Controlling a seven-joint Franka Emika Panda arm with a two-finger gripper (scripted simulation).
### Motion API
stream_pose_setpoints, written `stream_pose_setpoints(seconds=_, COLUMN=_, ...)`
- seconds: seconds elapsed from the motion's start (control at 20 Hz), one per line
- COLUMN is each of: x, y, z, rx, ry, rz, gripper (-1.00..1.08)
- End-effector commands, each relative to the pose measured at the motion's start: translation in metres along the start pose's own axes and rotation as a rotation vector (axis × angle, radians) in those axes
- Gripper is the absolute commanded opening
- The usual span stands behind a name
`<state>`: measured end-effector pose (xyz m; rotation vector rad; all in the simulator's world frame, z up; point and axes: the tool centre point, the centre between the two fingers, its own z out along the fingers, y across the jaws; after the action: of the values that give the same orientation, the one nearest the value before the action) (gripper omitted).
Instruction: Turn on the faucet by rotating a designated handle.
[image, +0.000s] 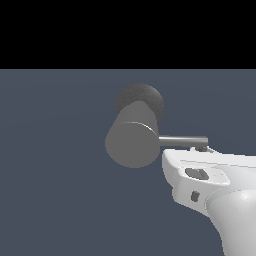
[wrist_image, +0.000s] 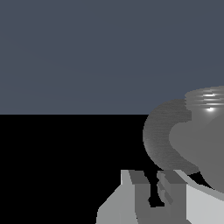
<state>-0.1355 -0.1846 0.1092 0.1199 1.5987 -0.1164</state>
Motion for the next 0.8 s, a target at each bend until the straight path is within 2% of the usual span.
stream_pose_setpoints(seconds=0.0, x=-0.025, y=0.009, z=0.000, rx=-0.014, ry=-0.032, rz=0.003, gripper=-1.00)
stream_pose_setpoints(seconds=0.1, x=-0.028, y=0.008, z=0.000, rx=-0.014, ry=-0.032, rz=0.003, gripper=-1.00)
stream_pose_setpoints(seconds=0.15, x=-0.004, y=-0.002, z=0.000, rx=0.001, ry=0.007, rz=0.000, gripper=-1.00)
stream_pose_setpoints(seconds=0.75, x=-0.049, y=0.013, z=-0.001, rx=-0.006, ry=-0.012, rz=0.001, gripper=-1.00)
